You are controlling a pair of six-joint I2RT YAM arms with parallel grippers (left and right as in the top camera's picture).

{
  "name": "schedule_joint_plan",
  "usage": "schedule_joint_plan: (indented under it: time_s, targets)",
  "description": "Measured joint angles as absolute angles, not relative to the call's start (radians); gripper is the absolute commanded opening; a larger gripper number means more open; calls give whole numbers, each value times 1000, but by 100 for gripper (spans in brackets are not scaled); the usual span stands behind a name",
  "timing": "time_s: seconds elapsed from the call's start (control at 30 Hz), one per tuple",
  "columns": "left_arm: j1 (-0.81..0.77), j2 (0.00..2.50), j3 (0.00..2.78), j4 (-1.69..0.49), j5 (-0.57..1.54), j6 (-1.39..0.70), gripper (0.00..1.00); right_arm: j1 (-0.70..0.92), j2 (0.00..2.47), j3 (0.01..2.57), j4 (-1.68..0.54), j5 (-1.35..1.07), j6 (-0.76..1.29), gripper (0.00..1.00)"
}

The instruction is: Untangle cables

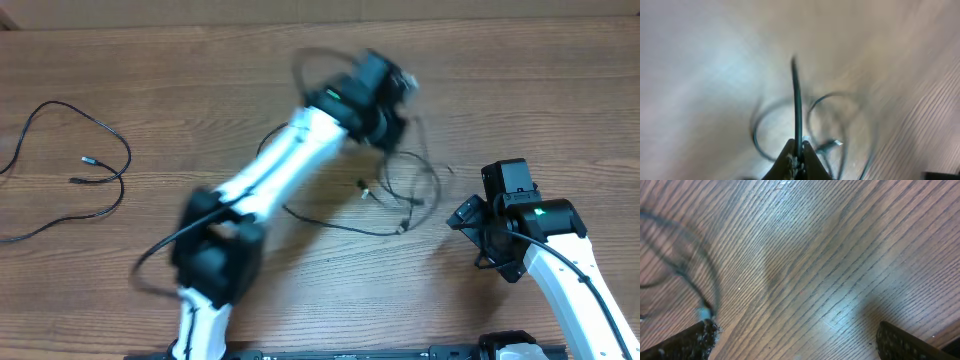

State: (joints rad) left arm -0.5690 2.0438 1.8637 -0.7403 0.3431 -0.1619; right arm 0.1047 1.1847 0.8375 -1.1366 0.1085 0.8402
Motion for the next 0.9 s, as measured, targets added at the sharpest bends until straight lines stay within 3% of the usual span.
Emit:
schedule_joint_plan:
  time_s: [0.3, 0.5, 0.9]
  targets:
    - [-255, 1608, 1939, -709, 412, -183, 4, 104, 1185, 838, -1134, 109, 838, 100]
    - [-113, 1454, 1945, -695, 484, -216, 4, 104, 1185, 838, -1130, 109, 838, 100]
    - [-78, 1458, 1943, -791, 454, -229, 4, 104, 1185, 838, -1135, 108, 838, 100]
